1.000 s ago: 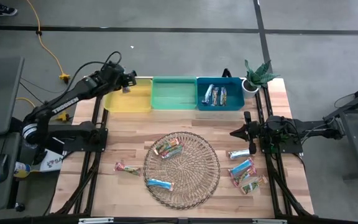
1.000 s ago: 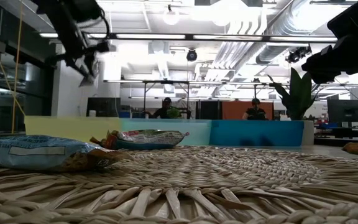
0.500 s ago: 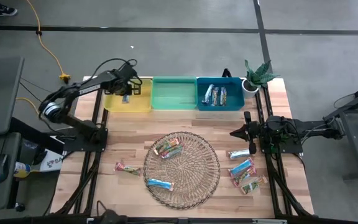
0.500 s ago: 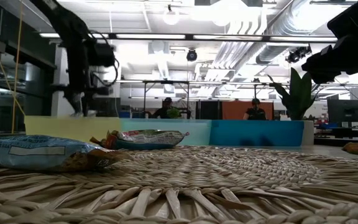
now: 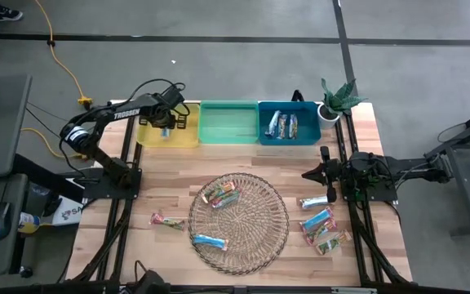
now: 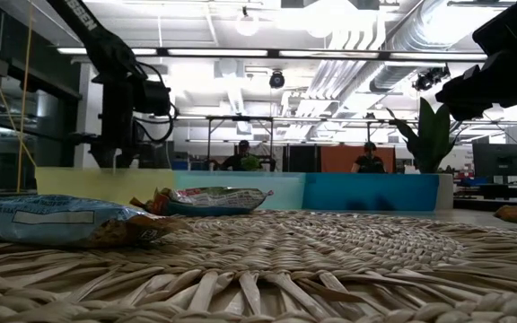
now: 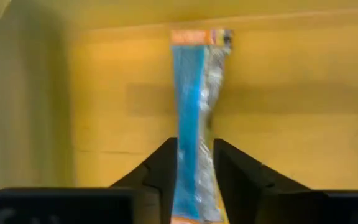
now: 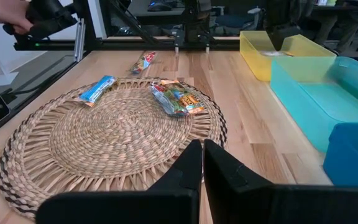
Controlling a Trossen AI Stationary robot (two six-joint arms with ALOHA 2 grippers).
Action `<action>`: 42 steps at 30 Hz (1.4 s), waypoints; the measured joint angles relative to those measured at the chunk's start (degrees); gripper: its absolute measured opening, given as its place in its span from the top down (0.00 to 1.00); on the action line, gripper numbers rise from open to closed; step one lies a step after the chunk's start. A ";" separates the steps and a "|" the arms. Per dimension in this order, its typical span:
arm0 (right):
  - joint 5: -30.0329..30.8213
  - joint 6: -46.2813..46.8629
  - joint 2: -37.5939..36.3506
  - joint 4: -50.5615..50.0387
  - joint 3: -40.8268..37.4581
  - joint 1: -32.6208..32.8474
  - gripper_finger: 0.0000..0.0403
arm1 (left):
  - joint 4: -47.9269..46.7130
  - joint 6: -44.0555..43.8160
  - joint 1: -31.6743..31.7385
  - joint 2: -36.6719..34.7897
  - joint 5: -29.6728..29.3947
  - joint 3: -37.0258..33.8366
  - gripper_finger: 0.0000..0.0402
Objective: Pick and place Granola Bars by type
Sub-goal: Put the yellow granola bar into the yellow bin
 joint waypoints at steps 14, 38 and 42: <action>0.00 -0.01 0.00 0.00 0.00 0.00 1.00 | 1.81 7.72 -0.12 -3.56 13.61 1.54 0.44; 0.00 0.00 0.02 0.00 0.00 0.00 1.00 | 3.92 13.40 -23.55 -31.06 31.80 4.42 0.44; 0.00 0.01 0.02 0.00 0.00 -0.01 1.00 | 3.91 9.79 -33.67 -29.32 21.08 4.42 0.44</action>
